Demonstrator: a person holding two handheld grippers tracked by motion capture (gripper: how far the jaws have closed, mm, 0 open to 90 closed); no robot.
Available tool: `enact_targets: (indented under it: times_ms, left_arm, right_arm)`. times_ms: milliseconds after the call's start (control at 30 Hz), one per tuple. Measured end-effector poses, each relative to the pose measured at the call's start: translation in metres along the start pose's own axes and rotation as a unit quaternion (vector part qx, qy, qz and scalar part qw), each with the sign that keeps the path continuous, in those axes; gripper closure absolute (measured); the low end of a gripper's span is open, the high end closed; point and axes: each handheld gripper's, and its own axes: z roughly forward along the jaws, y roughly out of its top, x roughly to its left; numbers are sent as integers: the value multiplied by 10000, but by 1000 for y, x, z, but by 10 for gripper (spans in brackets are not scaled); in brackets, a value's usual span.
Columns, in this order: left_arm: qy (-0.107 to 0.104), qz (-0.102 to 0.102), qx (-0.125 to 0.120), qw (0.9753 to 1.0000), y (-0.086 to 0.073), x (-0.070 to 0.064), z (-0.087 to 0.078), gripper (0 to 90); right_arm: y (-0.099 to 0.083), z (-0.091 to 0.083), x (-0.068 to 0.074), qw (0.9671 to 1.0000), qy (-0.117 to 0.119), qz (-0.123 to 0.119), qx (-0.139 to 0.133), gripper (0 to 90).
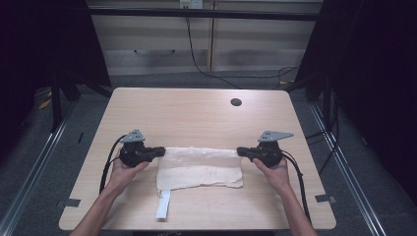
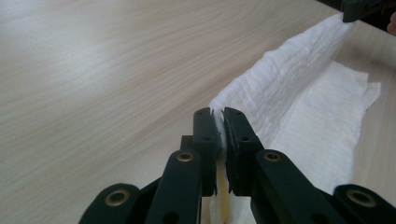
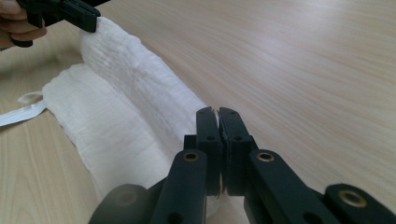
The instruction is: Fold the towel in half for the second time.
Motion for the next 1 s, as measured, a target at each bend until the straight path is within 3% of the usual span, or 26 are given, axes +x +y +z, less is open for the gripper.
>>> enact_targets:
  times_ms: [233,667,833,1000]
  left_arm:
    - [126,-33,79,9999,-4,4,0,844]
    - [162,-216,-60,9996,-4,6,-5,846]
    - [177,-246,-112,9995,-5,5,-7,846]
    - [166,-246,-121,9995,-4,4,-8,846]
  right_arm:
    - [1,-2,14,9991,317,-238,-128,881]
    - [-4,-16,32,9970,520,-542,-209,880]
    - [-7,-19,41,9962,562,-654,-136,880]
    - [-13,-20,52,9948,759,-678,-64,880]
